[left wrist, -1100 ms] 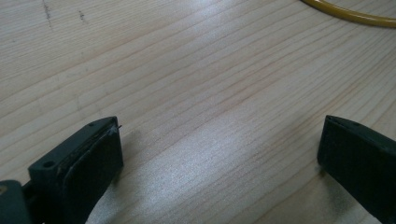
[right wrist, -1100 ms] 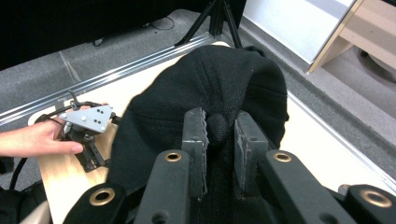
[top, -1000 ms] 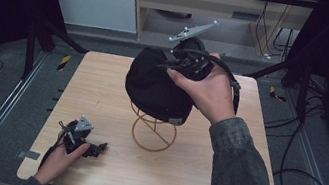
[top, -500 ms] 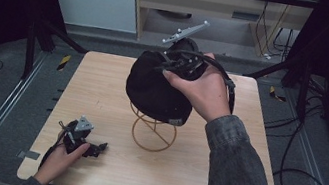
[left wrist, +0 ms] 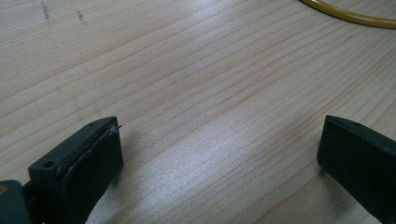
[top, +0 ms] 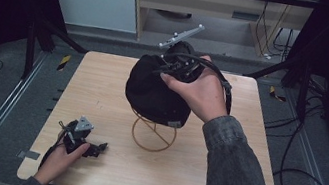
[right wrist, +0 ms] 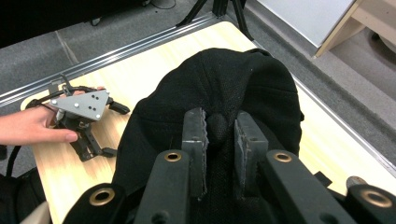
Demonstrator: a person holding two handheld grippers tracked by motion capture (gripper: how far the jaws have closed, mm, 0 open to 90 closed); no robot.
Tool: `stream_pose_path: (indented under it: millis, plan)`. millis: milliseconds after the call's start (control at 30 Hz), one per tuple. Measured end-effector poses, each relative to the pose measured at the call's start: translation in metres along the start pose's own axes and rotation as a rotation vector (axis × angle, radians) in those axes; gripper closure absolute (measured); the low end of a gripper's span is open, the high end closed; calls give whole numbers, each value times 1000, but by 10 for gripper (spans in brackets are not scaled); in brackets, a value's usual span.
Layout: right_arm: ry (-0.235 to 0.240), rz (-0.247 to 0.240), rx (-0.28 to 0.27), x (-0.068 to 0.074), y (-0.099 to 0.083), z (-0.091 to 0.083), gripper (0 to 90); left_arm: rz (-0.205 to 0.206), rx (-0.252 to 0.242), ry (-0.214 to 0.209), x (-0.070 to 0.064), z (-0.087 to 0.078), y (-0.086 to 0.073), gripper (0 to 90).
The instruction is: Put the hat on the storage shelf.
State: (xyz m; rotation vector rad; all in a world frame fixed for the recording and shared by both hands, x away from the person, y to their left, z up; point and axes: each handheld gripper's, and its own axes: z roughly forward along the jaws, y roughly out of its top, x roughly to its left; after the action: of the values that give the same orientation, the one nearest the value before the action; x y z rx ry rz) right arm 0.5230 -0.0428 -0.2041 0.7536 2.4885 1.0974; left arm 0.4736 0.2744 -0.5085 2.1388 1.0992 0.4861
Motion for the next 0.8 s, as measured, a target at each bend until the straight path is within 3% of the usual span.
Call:
stream_pose_path:
  millis: [800]
  plan:
    - [1, 11, 49, -2, -6, 19, 767, 1, 1, 0, 0, 0, 0, 0]
